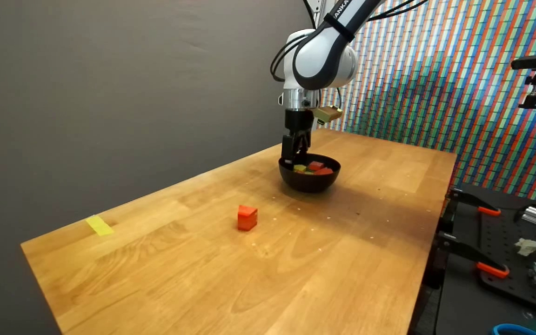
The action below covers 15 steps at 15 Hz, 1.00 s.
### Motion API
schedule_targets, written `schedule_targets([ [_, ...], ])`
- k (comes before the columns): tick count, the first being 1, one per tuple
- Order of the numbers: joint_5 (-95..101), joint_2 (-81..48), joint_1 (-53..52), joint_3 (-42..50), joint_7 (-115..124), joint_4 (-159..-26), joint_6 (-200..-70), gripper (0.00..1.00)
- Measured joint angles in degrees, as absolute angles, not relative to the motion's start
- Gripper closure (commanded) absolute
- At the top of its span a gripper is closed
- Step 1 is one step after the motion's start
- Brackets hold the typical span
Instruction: Remove the cubes from the bowl
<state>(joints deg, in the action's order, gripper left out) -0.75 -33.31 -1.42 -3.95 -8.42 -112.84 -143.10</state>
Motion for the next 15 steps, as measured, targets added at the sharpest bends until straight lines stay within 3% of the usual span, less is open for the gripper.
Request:
schedule_targets([
  [2,-0.8,-33.5,-1.4,-3.9,-8.0,-112.8,-142.1,0.27],
  [9,-0.7,-32.4,-1.4,-3.7,-6.9,-112.9,-140.0,0.79],
  [10,-0.7,-32.2,-1.4,-3.7,-6.9,-112.9,-139.7,0.74],
  [15,-0.7,-30.3,-1.4,-4.1,-7.2,-112.9,-138.2,0.74],
])
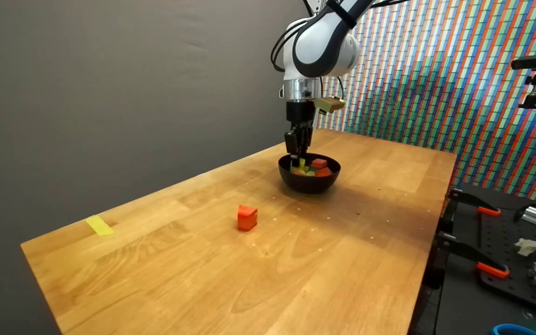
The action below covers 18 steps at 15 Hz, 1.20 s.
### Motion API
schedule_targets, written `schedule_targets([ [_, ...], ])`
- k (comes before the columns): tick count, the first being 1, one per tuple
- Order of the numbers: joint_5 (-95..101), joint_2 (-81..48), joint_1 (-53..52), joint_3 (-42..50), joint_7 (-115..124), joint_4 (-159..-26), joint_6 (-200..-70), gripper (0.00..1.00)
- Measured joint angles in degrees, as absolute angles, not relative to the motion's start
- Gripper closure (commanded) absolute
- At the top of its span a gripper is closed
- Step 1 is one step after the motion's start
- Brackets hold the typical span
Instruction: Remove the cubes from the bowl
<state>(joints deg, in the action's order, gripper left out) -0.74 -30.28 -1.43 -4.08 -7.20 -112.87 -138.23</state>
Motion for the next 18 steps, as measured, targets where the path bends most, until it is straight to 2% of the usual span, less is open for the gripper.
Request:
schedule_targets([
  [7,0.9,-22.3,-5.1,-9.1,-10.5,-112.1,-142.6,0.74],
  [14,1.2,-35.7,-8.8,-11.3,-15.1,-103.8,-142.3,0.74],
  [15,1.3,-37.9,-8.9,-11.3,-15.9,-102.3,-142.1,0.64],
  [16,1.4,-39.8,-8.9,-11.4,-16.5,-100.8,-141.7,0.30],
  [18,2.1,-42.1,-9.0,-11.4,-17.3,-98.0,-140.0,0.23],
])
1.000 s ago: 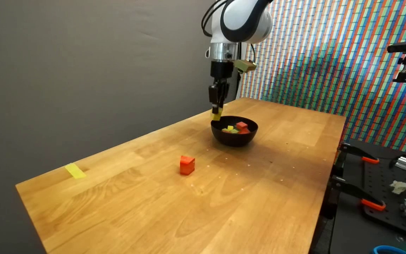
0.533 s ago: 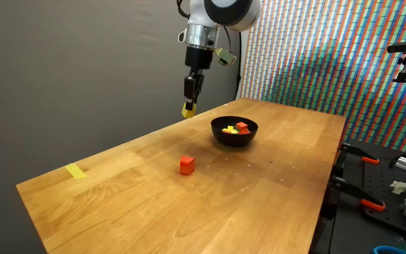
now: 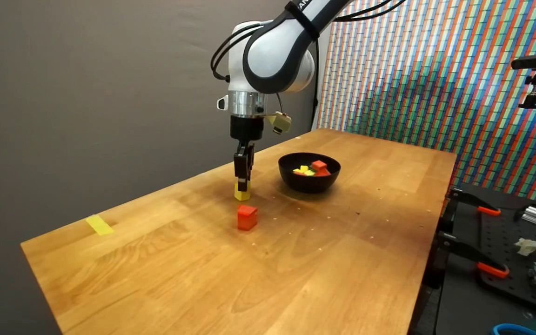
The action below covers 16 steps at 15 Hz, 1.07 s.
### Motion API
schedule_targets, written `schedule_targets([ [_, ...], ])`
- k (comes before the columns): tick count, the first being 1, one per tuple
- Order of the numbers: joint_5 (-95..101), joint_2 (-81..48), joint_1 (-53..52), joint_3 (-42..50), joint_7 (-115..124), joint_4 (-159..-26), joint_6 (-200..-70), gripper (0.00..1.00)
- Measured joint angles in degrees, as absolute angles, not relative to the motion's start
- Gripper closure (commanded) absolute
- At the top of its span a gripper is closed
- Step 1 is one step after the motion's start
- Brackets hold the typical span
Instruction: Remove the cubes from the bowl
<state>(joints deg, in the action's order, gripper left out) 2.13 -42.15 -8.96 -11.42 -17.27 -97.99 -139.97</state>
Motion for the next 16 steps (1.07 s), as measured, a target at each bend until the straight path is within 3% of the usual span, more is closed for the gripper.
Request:
schedule_targets([
  [3,4.3,-41.8,-9.0,-11.4,-17.5,-95.5,-134.1,0.01],
  [8,4.6,-33.4,-8.6,-10.2,-17.0,-95.1,-124.0,0.00],
  [16,1.3,-23.6,-1.2,-3.5,-10.5,-105.6,-121.4,0.00],
])
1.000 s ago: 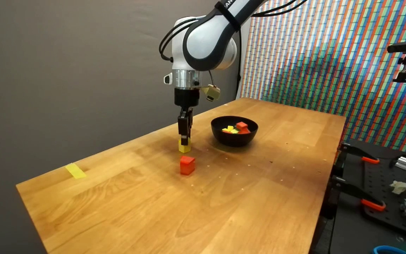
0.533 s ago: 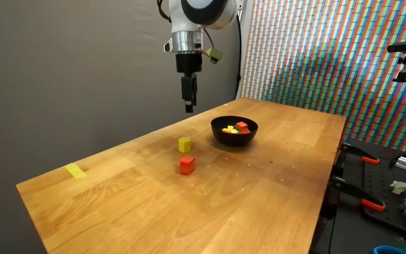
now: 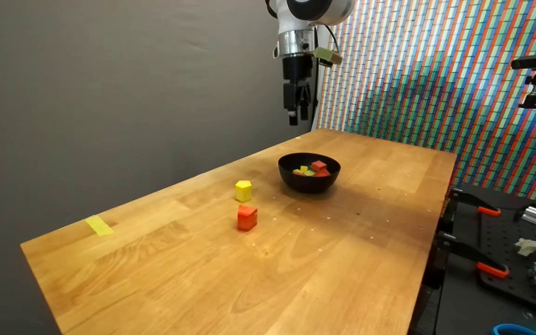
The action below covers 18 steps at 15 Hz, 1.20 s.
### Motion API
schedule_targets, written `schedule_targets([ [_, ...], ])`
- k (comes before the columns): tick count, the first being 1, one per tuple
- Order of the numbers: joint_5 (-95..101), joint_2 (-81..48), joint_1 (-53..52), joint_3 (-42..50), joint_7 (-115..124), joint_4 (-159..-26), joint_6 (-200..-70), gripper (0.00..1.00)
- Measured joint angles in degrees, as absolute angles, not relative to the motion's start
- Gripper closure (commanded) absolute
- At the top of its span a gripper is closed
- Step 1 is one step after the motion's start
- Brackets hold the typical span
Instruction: Remove the cubes from the bowl
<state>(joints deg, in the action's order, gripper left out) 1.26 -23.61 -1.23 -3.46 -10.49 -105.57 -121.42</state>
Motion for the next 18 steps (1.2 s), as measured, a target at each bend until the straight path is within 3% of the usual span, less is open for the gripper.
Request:
schedule_targets([
  [9,-3.1,-24.7,0.6,-3.1,-6.7,-109.5,-119.2,0.00],
  [18,-3.4,-28.7,-3.2,-2.6,6.4,-115.2,-132.8,0.00],
])
